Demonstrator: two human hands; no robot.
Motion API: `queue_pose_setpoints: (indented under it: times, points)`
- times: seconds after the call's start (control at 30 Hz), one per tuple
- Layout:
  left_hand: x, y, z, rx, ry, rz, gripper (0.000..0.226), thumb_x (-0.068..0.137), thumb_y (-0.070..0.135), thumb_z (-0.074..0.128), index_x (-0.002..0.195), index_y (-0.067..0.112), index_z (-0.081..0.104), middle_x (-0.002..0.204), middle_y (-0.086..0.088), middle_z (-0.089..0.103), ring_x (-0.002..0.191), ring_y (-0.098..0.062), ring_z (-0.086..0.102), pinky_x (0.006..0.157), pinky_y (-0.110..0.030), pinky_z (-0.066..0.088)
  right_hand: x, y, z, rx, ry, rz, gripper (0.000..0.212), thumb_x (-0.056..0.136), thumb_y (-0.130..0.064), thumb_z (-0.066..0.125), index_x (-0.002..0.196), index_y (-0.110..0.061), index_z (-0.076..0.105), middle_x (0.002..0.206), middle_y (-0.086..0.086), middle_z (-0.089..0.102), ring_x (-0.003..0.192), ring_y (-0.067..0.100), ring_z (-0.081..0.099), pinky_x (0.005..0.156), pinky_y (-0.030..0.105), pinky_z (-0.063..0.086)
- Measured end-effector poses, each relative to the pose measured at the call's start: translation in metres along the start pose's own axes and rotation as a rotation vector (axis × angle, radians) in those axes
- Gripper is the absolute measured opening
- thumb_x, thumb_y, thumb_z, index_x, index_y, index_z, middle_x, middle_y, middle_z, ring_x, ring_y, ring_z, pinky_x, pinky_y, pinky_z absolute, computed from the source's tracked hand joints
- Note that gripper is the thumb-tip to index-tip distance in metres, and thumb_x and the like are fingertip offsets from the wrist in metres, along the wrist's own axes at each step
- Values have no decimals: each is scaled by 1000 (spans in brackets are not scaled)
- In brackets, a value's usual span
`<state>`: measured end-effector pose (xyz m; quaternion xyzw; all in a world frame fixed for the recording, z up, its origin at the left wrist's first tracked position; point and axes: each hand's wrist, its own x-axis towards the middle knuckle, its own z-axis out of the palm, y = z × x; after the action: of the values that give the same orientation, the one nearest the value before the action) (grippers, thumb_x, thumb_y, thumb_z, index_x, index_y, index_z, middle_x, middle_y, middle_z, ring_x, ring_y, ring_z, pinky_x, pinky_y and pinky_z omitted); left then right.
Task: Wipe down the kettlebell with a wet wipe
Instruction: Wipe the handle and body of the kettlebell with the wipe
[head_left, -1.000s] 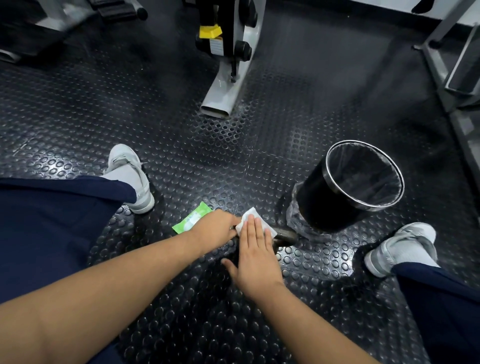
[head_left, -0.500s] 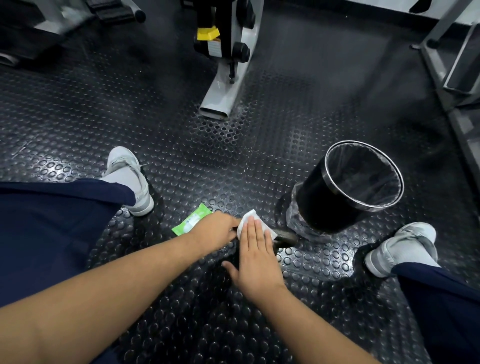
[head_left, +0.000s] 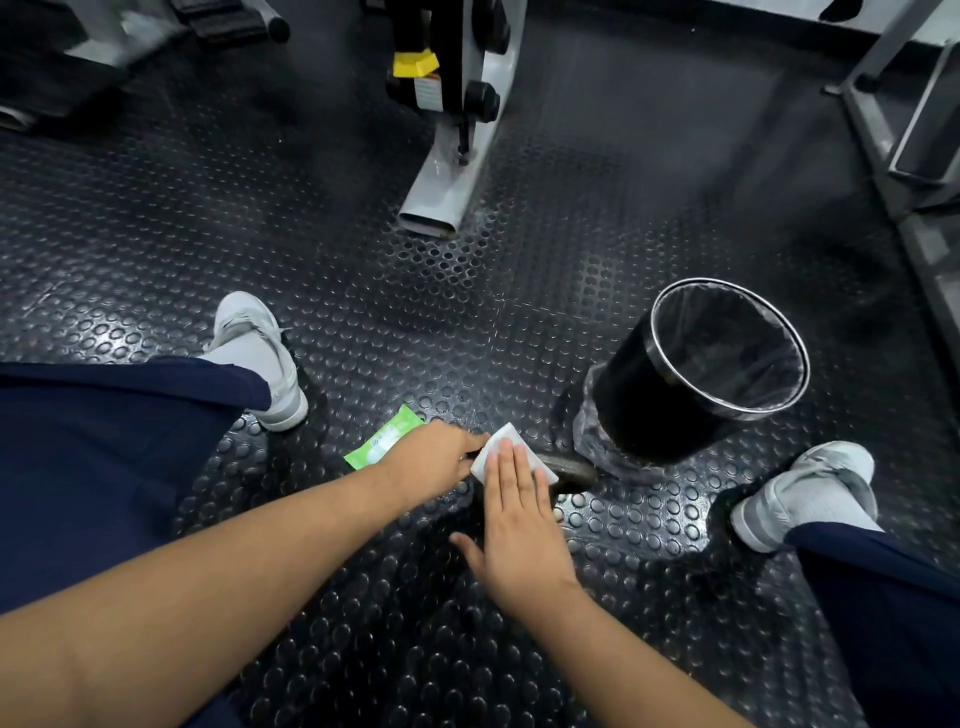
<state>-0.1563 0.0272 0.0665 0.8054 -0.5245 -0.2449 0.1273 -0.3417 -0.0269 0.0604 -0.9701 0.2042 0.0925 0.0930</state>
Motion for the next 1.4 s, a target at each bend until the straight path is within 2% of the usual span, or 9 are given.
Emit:
queue_pose_setpoints:
  times: [0.1, 0.3, 0.37, 0.53, 0.73, 0.8, 1.0, 1.2, 1.4]
  points:
    - [0, -1, -1, 6, 13, 10, 37, 95, 27, 53, 128, 38, 65, 95, 2, 77, 76, -17, 69, 62, -28, 49, 0, 7, 3, -22, 14, -30, 97, 103, -65, 29, 160, 0, -15, 166, 18, -29, 154, 29, -31, 128, 49, -7]
    - [-4, 6, -8, 9, -12, -29, 26, 97, 22, 52, 109, 34, 72, 91, 4, 76, 45, 4, 51, 45, -13, 29, 8, 7, 1, -2, 12, -6, 97, 102, -66, 28, 160, -2, -18, 167, 17, -30, 154, 28, -31, 128, 49, -8]
    - [-3, 3, -6, -5, -12, -14, 31, 96, 22, 53, 117, 36, 71, 95, 4, 77, 49, 0, 54, 50, -16, 34, 7, 5, 0, 17, 21, 3, 97, 103, -66, 28, 160, -2, -17, 167, 16, -29, 154, 28, -31, 128, 49, -7]
    - [-1, 2, -3, 35, 39, 3, 47, 100, 25, 57, 147, 30, 55, 125, 4, 73, 96, -18, 71, 74, -19, 41, -4, 10, 7, 12, 44, 9, 97, 102, -64, 30, 161, -2, -14, 168, 16, -25, 155, 27, -29, 129, 49, -6]
    - [-1, 3, -5, 40, -13, -43, 19, 99, 35, 61, 114, 28, 71, 89, 5, 75, 40, 3, 42, 59, -24, 41, 16, 19, -5, 35, 27, 28, 98, 102, -67, 28, 161, -1, -13, 169, 17, -23, 157, 30, -24, 129, 49, -3]
    - [-1, 3, -5, 36, -23, -45, 20, 99, 36, 62, 116, 31, 71, 92, 5, 76, 45, 2, 47, 61, -25, 44, 13, 18, -5, 40, 25, 43, 99, 101, -69, 28, 161, -1, -13, 169, 17, -23, 157, 30, -23, 129, 49, -3]
    - [1, -2, 0, 2, 9, -7, 48, 99, 35, 62, 146, 32, 53, 113, 8, 76, 100, -15, 70, 80, -26, 52, -3, 23, 1, -8, 12, 29, 99, 102, -68, 28, 160, -2, -18, 167, 17, -30, 155, 30, -29, 129, 51, -2]
    - [-1, 5, -5, 50, -22, -33, 30, 101, 38, 60, 130, 33, 65, 86, 3, 75, 50, -3, 49, 63, -28, 45, 8, 23, -11, 46, 6, 56, 100, 101, -70, 28, 160, -3, -18, 168, 15, -28, 155, 29, -27, 129, 48, -5]
    - [1, 3, -1, 43, 14, -34, 50, 100, 42, 61, 148, 32, 52, 114, 0, 76, 97, -19, 71, 81, -29, 53, -10, 25, -3, -7, -11, 40, 100, 102, -68, 28, 158, -1, -21, 165, 18, -33, 153, 30, -32, 129, 51, -1]
